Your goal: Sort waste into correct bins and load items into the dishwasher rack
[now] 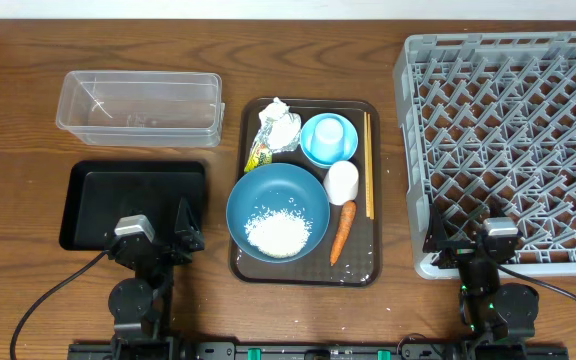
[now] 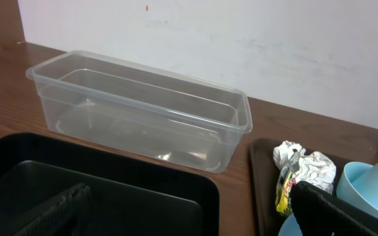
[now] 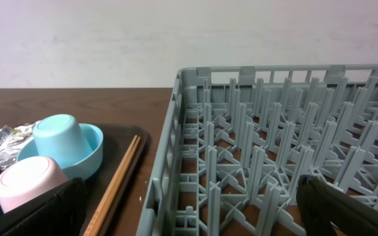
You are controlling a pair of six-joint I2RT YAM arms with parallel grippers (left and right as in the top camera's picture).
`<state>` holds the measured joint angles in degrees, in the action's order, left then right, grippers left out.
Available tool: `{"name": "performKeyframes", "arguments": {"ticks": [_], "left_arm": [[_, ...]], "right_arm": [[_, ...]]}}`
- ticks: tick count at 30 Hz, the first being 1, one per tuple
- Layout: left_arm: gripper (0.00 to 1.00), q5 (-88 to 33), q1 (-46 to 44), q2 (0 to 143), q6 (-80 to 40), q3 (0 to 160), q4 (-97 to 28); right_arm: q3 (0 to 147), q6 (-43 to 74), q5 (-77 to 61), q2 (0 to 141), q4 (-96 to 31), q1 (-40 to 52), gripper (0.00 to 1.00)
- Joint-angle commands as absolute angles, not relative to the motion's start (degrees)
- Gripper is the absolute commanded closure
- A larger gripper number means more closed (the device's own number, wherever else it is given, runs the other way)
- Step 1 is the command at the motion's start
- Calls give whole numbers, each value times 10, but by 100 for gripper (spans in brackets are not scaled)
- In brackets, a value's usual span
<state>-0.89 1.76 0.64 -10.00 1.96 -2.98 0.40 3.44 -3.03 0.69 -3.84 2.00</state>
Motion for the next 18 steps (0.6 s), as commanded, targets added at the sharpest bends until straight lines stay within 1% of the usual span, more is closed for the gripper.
{"name": "performKeyframes", "arguments": {"ticks": [1,7,9,12,14,16,18], "left_arm": [[2,6,16,6,-86,2,-41],[2,6,16,6,-86,2,-41],[2,-17,16,6,-128,3,-20],[2,-137,15,6,-264,3,-24],[2,-223,15,6,-385,3,-21],[2,-263,15,6,-496,3,-21],[2,-265,15,6,-553,3,-20]], "right_arm": [[3,40,-30,6,-41,22,1],[3,40,-30,6,-41,22,1],[3,40,-30,6,-41,22,1],[3,40,-30,6,-41,22,1],[3,40,-30,6,-41,22,1],[3,40,-30,6,-41,22,1],[3,40,-30,6,-41,22,1]]}}
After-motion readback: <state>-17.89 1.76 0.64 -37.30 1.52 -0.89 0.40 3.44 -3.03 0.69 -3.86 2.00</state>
